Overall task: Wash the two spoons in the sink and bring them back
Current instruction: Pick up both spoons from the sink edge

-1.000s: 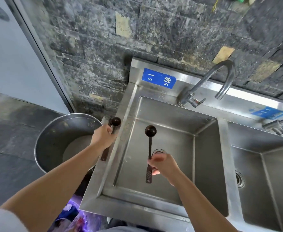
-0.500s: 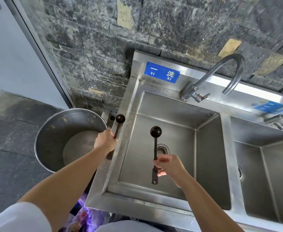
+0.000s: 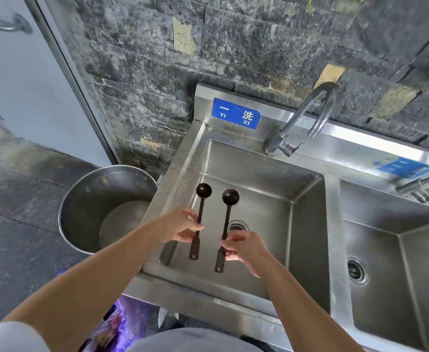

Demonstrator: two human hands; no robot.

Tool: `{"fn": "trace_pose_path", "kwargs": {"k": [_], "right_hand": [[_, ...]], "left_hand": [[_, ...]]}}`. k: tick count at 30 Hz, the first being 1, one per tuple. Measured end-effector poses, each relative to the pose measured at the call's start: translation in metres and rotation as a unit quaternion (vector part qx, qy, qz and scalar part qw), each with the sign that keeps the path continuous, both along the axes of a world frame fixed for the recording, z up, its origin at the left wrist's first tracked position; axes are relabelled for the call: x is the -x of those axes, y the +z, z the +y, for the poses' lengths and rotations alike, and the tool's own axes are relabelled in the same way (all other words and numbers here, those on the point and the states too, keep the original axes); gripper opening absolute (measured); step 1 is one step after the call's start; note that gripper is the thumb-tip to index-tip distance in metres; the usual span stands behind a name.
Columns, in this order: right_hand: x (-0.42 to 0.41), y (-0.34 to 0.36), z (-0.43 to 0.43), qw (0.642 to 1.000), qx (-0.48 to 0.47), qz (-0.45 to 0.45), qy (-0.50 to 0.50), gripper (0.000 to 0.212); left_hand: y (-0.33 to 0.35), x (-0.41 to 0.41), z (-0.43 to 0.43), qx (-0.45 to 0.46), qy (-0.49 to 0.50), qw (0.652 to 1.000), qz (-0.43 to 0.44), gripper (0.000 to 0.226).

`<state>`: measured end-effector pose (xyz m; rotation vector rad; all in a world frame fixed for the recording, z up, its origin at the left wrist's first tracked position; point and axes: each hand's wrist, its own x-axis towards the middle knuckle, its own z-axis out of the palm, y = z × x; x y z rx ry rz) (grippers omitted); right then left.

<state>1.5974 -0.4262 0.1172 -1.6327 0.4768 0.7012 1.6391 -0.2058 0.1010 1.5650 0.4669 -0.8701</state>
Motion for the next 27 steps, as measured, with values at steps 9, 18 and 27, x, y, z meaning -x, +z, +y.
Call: {"fn": "trace_pose_path", "kwargs": {"k": [9, 18, 27], "right_hand": [[0.026, 0.002, -0.106, 0.999, -0.018, 0.000, 0.031, 0.031], [0.075, -0.005, -0.141, 0.984, -0.061, 0.002, 0.167, 0.024], [0.157, -0.004, -0.090, 0.949, -0.080, 0.037, 0.302, 0.011]], "left_hand": [[0.017, 0.070, -0.106, -0.075, 0.048, 0.995, -0.049, 0.051], [0.031, 0.164, -0.163, -0.100, 0.195, 0.974, -0.063, 0.052], [0.033, 0.316, -0.137, 0.029, 0.356, 0.933, -0.036, 0.025]]}}
